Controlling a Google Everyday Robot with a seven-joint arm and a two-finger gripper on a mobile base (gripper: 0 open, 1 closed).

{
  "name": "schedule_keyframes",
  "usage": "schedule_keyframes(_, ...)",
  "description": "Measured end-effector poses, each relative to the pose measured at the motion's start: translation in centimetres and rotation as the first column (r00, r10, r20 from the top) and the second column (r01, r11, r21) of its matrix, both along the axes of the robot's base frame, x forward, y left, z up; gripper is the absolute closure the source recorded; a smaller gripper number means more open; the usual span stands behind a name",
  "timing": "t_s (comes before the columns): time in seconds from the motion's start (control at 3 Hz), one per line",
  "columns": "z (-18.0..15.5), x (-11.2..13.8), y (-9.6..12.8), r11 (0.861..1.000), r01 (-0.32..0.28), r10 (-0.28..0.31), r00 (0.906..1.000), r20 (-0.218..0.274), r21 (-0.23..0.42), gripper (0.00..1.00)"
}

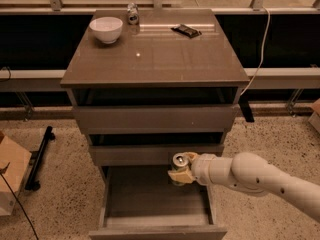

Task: Place green can into bottom drawer

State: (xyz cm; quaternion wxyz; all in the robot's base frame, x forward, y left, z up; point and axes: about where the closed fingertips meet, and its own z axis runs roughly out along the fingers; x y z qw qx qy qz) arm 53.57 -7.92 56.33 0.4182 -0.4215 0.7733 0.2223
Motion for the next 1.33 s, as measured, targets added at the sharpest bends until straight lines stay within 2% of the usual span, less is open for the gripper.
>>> schedule_keyframes(0.33,-0.9,0.1,0.3,0.999,0.006,-0.006,0.9998,-0.016,-0.039,1.0)
schedule_keyframes(0.67,-2.2,0.4,0.5,0.998,0.021,-0.021,0.9997,-0.008,-0.052,1.0)
schedule_keyframes(1.33,-7.4,1.5,1.8,0.999,0.02,-0.021,0.9996,0.017,0.032,1.0)
